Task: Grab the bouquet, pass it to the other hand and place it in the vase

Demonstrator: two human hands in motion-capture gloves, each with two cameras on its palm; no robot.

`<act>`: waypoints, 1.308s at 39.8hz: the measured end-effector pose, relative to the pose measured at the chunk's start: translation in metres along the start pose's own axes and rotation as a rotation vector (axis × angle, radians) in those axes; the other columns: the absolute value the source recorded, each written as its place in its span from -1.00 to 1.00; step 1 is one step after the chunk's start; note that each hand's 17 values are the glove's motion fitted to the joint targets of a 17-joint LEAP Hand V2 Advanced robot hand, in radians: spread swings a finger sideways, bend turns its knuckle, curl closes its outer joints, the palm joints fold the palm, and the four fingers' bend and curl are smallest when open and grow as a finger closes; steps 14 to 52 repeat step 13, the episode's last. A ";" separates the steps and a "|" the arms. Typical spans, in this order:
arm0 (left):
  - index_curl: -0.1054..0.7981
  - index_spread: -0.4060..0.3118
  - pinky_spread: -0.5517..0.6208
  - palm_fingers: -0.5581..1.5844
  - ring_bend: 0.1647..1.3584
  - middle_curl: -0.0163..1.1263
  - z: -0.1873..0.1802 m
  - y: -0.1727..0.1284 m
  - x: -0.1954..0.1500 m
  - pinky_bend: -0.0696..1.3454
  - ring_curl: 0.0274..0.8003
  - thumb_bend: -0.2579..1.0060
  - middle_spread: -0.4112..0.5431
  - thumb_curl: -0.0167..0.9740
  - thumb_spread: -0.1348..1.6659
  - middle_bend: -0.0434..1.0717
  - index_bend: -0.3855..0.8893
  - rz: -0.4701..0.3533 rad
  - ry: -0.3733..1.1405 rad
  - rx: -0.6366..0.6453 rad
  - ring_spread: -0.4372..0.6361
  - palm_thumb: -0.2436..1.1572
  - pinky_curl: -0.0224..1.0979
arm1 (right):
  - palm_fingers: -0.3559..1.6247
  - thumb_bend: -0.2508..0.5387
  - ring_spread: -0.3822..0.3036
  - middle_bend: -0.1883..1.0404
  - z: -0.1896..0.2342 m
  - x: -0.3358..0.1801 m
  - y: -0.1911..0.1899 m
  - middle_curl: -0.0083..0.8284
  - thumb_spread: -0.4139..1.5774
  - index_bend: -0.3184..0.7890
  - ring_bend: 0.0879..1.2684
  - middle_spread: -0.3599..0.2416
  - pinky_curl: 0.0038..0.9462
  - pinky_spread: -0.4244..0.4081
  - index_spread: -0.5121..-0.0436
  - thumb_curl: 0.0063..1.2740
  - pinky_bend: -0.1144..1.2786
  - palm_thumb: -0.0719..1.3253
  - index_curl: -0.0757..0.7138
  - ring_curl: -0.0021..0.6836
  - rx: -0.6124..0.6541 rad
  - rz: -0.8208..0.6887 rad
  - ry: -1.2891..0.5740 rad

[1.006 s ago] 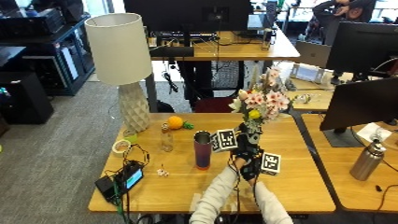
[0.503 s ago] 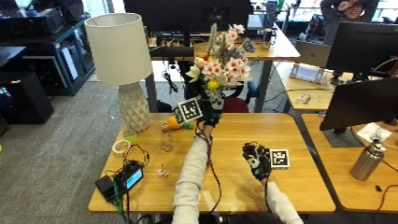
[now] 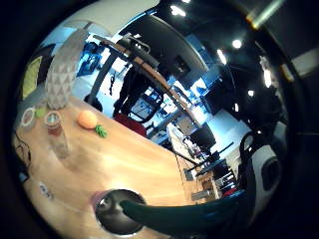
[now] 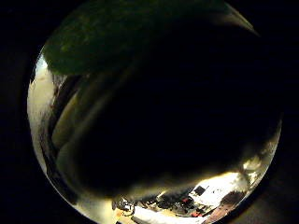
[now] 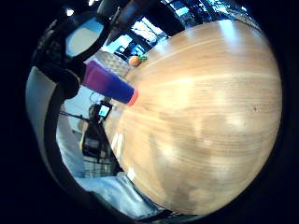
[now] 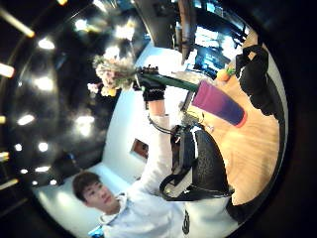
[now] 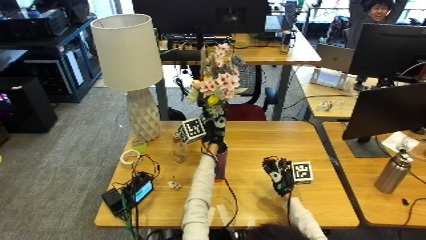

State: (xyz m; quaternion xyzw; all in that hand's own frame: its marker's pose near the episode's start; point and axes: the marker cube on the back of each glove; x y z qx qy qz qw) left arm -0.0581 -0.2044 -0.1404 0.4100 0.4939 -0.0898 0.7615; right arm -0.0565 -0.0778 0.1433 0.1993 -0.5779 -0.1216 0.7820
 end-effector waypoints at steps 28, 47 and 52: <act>0.00 0.10 0.04 -0.68 -0.10 -0.09 -0.044 0.082 -0.116 -0.11 0.17 -0.79 -0.18 0.05 -0.13 -0.35 -0.37 0.107 0.077 -0.450 -0.25 -0.41 -0.14 | 0.55 -0.41 -0.25 -0.01 -0.018 -0.027 0.022 0.14 0.46 -0.20 -0.10 -0.04 -0.23 -0.33 0.37 -0.24 -0.19 0.13 -0.01 0.24 0.013 -0.002 0.135; 0.00 0.10 0.04 -0.68 -0.10 -0.09 -0.044 0.082 -0.116 -0.11 0.17 -0.79 -0.18 0.05 -0.13 -0.35 -0.37 0.107 0.077 -0.450 -0.25 -0.41 -0.14 | 0.55 -0.41 -0.25 -0.01 -0.018 -0.027 0.022 0.14 0.46 -0.20 -0.10 -0.04 -0.23 -0.33 0.37 -0.24 -0.19 0.13 -0.01 0.24 0.013 -0.002 0.135; 0.00 0.10 0.04 -0.68 -0.10 -0.09 -0.044 0.082 -0.116 -0.11 0.17 -0.79 -0.18 0.05 -0.13 -0.35 -0.37 0.107 0.077 -0.450 -0.25 -0.41 -0.14 | 0.55 -0.41 -0.25 -0.01 -0.018 -0.027 0.022 0.14 0.46 -0.20 -0.10 -0.04 -0.23 -0.33 0.37 -0.24 -0.19 0.13 -0.01 0.24 0.013 -0.002 0.135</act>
